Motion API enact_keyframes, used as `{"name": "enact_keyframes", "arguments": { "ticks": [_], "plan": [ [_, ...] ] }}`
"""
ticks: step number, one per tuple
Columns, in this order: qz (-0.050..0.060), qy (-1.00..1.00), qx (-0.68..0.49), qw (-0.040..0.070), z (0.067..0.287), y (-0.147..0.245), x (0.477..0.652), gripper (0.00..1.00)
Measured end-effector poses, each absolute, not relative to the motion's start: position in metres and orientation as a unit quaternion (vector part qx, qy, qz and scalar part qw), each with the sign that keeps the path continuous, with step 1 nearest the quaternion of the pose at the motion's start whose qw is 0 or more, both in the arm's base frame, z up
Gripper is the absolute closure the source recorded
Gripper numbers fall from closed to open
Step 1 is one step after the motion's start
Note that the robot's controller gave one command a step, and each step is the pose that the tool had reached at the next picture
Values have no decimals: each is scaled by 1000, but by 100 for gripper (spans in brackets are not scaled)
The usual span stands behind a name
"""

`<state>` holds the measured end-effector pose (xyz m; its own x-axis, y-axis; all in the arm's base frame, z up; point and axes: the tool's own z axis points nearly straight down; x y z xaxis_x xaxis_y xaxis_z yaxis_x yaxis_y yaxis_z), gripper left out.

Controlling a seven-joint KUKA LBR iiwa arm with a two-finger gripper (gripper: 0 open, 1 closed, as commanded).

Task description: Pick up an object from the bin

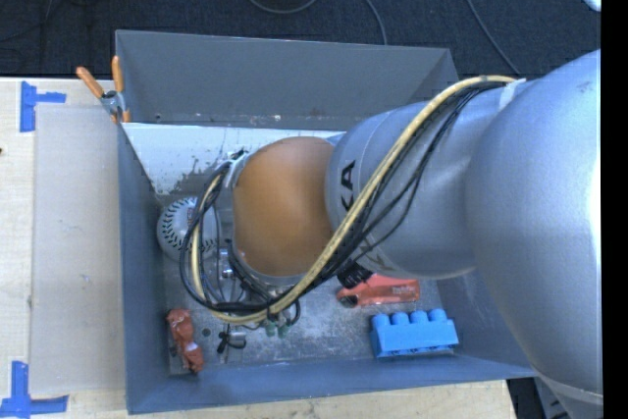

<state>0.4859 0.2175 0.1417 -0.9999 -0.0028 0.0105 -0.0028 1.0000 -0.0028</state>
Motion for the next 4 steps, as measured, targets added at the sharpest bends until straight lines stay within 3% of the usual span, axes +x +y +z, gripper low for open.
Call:
{"name": "enact_keyframes", "arguments": {
  "ticks": [1,2,3,4],
  "plan": [
    [0,-1000,-1,2,146,216,488,0],
    [1,-999,52,4,74,246,508,0],
    [1,-986,168,4,96,246,487,0],
    [0,-965,261,3,108,245,482,0]
  ]
}}
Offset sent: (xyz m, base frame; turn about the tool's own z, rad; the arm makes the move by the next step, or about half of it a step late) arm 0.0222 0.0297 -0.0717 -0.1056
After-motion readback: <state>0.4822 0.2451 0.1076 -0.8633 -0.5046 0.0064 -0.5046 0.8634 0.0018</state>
